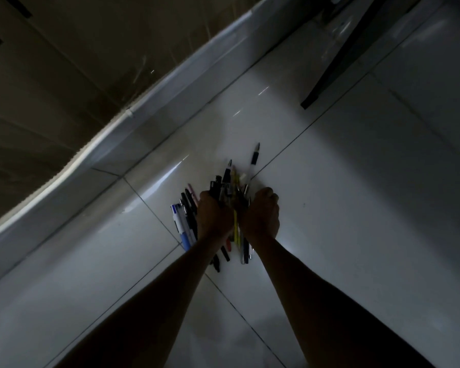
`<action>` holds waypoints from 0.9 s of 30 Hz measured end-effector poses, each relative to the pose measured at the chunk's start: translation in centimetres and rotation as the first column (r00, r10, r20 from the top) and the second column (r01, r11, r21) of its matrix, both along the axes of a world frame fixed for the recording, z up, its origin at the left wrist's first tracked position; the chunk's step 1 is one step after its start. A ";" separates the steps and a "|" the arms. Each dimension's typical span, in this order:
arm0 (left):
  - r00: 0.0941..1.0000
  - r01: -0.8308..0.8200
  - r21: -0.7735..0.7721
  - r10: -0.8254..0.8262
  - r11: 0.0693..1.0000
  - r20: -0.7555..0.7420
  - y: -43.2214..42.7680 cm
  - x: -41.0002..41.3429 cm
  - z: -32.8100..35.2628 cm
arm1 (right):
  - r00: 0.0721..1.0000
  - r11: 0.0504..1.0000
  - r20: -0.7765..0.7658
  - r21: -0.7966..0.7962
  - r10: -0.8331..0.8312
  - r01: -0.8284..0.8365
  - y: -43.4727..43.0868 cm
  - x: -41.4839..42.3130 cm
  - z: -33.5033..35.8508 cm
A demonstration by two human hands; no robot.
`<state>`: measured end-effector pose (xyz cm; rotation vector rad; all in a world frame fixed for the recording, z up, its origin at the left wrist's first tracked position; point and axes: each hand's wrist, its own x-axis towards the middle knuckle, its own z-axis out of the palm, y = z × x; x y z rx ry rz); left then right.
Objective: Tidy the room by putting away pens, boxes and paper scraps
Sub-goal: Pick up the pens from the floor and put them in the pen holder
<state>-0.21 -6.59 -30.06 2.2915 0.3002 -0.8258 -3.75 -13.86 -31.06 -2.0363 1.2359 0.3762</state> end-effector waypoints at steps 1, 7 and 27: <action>1.000 0.002 0.000 -0.002 1.000 -0.014 0.2 -0.1 -0.2 | 1.000 1.000 0.016 0.007 0.009 -0.009 0.1 0.0 0.0; 0.999 0.003 0.013 -0.002 1.000 -0.035 0.5 -0.2 -0.7 | 0.996 0.999 0.072 0.008 -0.047 0.046 0.5 0.0 0.2; 0.999 0.034 0.022 -0.033 0.999 -0.032 0.8 -0.3 -1.1 | 0.996 1.000 0.091 -0.022 -0.013 0.015 2.7 -2.4 0.5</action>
